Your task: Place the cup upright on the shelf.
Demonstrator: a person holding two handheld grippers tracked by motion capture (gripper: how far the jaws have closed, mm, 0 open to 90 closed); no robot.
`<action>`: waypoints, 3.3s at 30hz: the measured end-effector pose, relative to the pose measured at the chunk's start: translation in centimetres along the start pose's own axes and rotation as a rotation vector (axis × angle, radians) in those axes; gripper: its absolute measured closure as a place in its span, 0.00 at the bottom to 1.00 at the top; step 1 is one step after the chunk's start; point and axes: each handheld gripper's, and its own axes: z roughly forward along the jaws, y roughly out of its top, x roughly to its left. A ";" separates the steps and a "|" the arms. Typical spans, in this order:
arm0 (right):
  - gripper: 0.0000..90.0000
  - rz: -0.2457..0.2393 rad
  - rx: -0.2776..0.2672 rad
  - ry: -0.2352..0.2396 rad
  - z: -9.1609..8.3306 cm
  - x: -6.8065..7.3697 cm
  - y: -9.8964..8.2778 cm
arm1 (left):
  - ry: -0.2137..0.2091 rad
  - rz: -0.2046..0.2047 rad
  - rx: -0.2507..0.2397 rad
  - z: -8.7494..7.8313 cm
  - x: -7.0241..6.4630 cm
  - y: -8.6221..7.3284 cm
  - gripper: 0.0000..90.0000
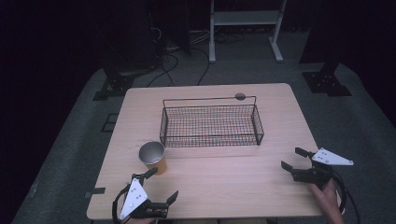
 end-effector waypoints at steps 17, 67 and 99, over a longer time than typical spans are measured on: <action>0.15 0.003 0.000 0.003 0.0 0.0 0.0 | 0.094 -0.018 -0.028 -1.9 2.0 -0.1 0.03; 0.15 0.000 0.004 0.007 0.1 0.0 0.0 | 0.091 -0.095 0.088 2.1 9.2 -2.2 0.00; 0.15 0.002 0.003 0.008 0.1 0.0 0.0 | 0.031 -0.080 0.114 3.9 9.7 -1.4 0.15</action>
